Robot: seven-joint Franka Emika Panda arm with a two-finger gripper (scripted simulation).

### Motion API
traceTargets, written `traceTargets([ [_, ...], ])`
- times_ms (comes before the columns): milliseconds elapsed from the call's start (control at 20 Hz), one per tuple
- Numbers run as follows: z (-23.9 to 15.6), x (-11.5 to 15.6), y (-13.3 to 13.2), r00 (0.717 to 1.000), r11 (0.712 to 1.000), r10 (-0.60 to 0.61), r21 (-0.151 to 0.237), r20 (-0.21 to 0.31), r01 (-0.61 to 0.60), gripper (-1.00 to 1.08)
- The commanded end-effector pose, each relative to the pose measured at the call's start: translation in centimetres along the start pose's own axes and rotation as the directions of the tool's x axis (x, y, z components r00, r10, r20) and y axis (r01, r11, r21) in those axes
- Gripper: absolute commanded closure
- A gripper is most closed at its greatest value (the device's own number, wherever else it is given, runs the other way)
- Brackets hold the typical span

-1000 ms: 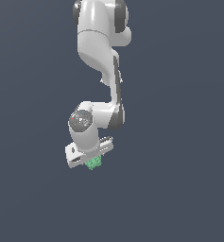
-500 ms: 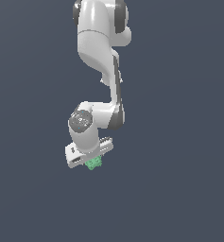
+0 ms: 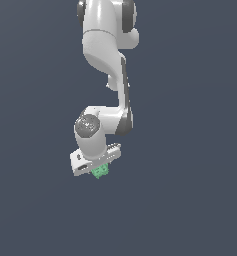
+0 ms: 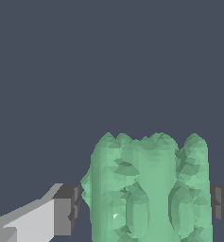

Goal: Pick up the object and move it to a goal position.

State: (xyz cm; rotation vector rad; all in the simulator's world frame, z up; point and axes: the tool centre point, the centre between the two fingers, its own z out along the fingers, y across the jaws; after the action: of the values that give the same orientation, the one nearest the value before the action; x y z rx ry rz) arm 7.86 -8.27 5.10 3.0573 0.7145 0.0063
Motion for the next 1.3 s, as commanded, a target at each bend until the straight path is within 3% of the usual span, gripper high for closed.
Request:
traceTargets([
  [0,-0.4,0.0,-0.7,1.0,1.0,-0.001,0.0,-0.001,0.001,1.08],
  [500,-3.5,-0.6,-6.4,1.0,1.0,-0.001,0.0,0.0,0.001,1.08],
  [1250,-12.5,-2.0,-22.6,1.0,1.0,-0.002,-0.001,0.003,0.002,1.08],
])
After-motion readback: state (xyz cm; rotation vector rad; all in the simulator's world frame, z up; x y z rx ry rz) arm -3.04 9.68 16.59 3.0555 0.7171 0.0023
